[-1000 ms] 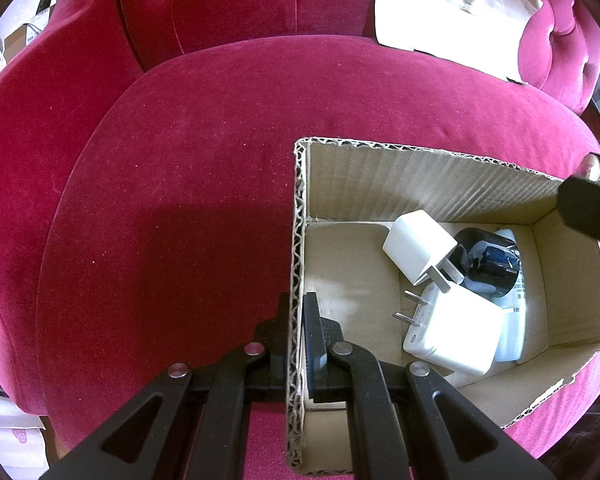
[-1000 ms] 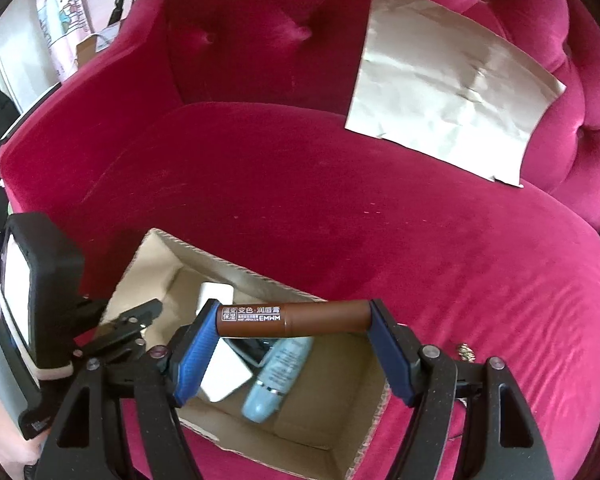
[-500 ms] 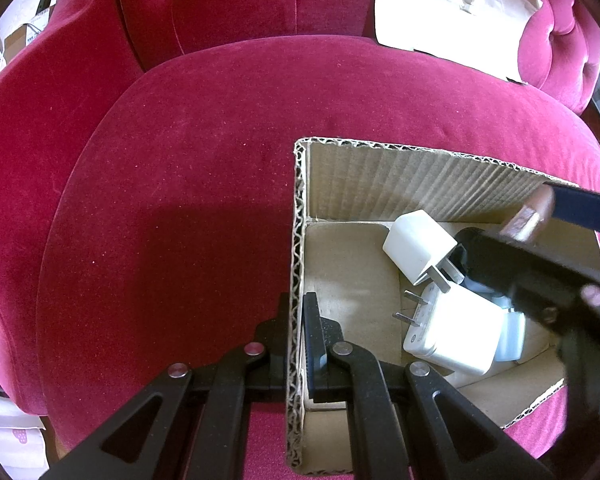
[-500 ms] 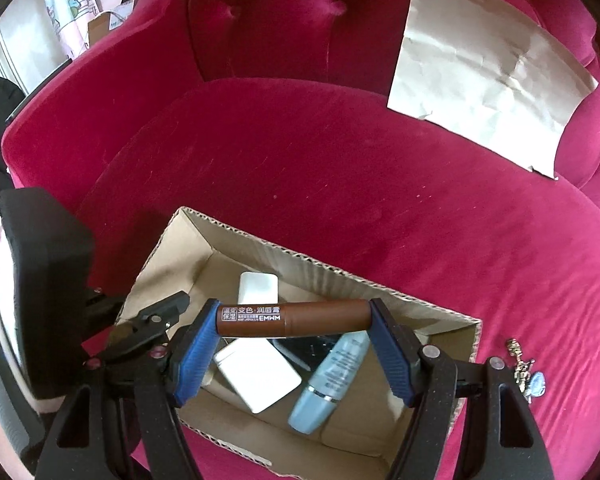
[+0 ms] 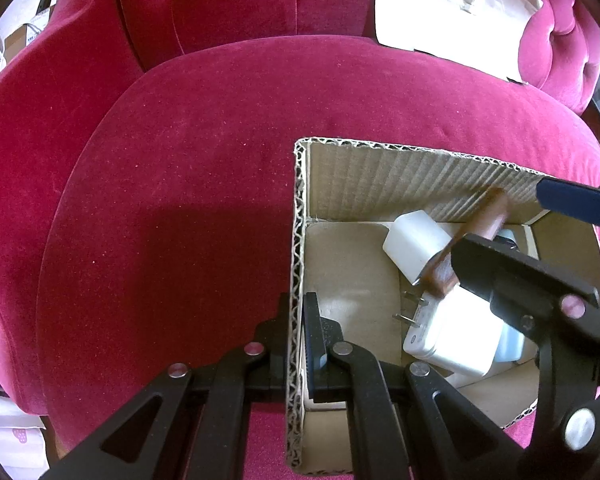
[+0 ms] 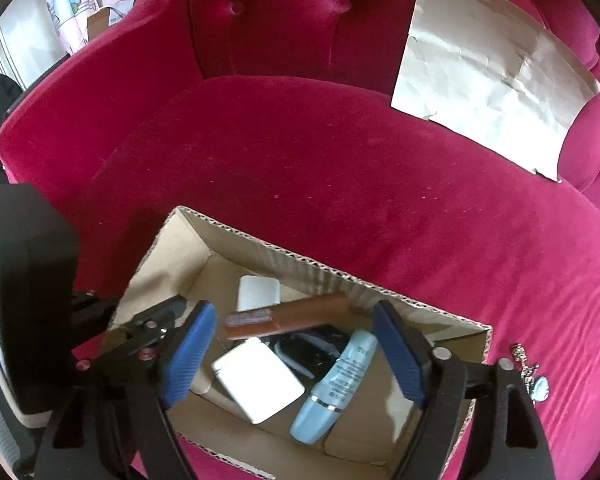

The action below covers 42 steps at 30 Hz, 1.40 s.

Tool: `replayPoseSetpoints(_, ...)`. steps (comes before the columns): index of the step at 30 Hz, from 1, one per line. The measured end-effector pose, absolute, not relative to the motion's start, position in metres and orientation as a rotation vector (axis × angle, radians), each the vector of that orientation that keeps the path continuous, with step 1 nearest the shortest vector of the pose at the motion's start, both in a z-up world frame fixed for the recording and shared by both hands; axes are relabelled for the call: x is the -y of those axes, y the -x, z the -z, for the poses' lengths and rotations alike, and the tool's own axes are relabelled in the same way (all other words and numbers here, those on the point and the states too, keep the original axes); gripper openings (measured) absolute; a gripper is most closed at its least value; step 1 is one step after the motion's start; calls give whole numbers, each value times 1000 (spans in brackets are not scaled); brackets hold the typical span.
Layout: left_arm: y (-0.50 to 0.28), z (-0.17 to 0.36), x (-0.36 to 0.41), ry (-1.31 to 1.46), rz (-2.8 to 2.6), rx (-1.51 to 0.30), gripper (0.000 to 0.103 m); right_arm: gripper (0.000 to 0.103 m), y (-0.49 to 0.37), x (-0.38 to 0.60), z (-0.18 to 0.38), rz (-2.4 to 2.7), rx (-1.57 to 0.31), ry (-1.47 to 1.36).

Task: Organize rigid objects
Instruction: 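Carry the brown tube over the box with the right gripper, then lower the brown tube into the box and open the right gripper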

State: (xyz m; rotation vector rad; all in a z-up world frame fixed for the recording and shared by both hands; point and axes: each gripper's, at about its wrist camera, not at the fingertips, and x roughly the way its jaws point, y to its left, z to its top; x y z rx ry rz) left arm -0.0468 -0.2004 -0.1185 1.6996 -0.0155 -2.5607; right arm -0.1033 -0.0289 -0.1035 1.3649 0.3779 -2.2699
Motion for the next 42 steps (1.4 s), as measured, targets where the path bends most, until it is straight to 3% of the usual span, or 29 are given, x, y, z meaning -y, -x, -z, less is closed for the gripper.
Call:
replayPoseSetpoints(12,45,116,202,-1699,2561,15,5,102,102,20,99,2301,-392,-1367)
replayPoseSetpoints(42,52,121,193,-1699,2559,19,5,103,120,-78,56,2520,-308,-1333)
